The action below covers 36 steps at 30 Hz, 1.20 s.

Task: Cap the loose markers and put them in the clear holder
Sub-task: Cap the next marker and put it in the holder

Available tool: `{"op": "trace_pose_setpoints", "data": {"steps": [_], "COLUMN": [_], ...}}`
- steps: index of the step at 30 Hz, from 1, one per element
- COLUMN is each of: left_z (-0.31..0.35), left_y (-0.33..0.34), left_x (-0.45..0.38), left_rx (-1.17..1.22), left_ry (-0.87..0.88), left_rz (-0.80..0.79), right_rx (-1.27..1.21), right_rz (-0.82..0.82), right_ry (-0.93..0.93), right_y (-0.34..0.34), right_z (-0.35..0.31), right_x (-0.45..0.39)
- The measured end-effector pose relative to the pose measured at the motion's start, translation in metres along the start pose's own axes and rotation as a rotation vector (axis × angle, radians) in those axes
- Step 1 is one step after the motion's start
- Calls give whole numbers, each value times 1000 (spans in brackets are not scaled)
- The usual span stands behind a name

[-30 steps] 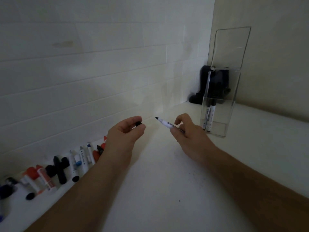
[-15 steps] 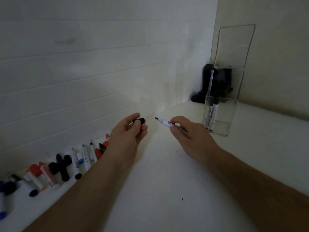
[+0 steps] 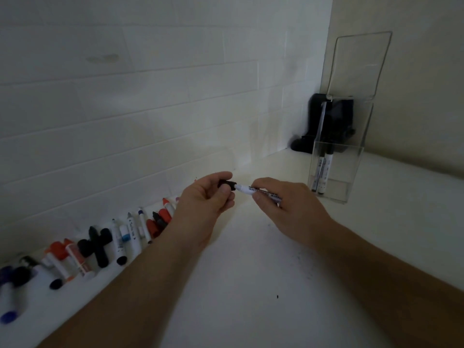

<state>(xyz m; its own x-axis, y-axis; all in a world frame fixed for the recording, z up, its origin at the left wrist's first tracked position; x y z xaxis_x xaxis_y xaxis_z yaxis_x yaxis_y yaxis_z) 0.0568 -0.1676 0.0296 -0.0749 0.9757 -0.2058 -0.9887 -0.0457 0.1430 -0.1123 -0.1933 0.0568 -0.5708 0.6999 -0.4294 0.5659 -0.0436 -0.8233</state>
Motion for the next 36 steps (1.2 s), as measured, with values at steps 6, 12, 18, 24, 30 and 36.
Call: {"op": "trace_pose_setpoints", "data": {"steps": [6,12,18,24,30,36], "left_z": [30,16,11,7,11,-4], "left_y": [14,16,19,22,46,72], "left_x": [13,9,7,9,15,20], "left_rx": [-853,-862,-801,-813,-680,-798], "left_ry": [234,165,106,105,187,233], "left_rz": [-8,-17,-47,-135,-80,-301], "right_rx": [239,270,177,111,274,-158], "right_rz": [31,12,3,-136,-231,221], "right_ry": [-45,-84,-110,-73,-84,111], "right_y": [-4,-2,1,5,-8,-119], "right_z": [-6,-15,-15,-8,-30,-11], "right_x": [0,0,-2,-3,1,-5]}}
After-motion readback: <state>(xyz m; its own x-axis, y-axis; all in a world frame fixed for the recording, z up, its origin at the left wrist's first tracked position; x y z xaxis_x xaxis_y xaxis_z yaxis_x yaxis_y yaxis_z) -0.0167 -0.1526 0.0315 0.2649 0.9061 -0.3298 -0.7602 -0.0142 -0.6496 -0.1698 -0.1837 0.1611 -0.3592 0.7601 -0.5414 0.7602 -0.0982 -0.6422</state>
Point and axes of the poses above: each hand's wrist, its own x-axis away from the middle knuckle, its own y-axis out of the palm, z = x × y, the point moved 10 cm from there along -x, towards the middle knuckle, and after that the axes turned 9 degrees about -z, right-handed, at the moved point
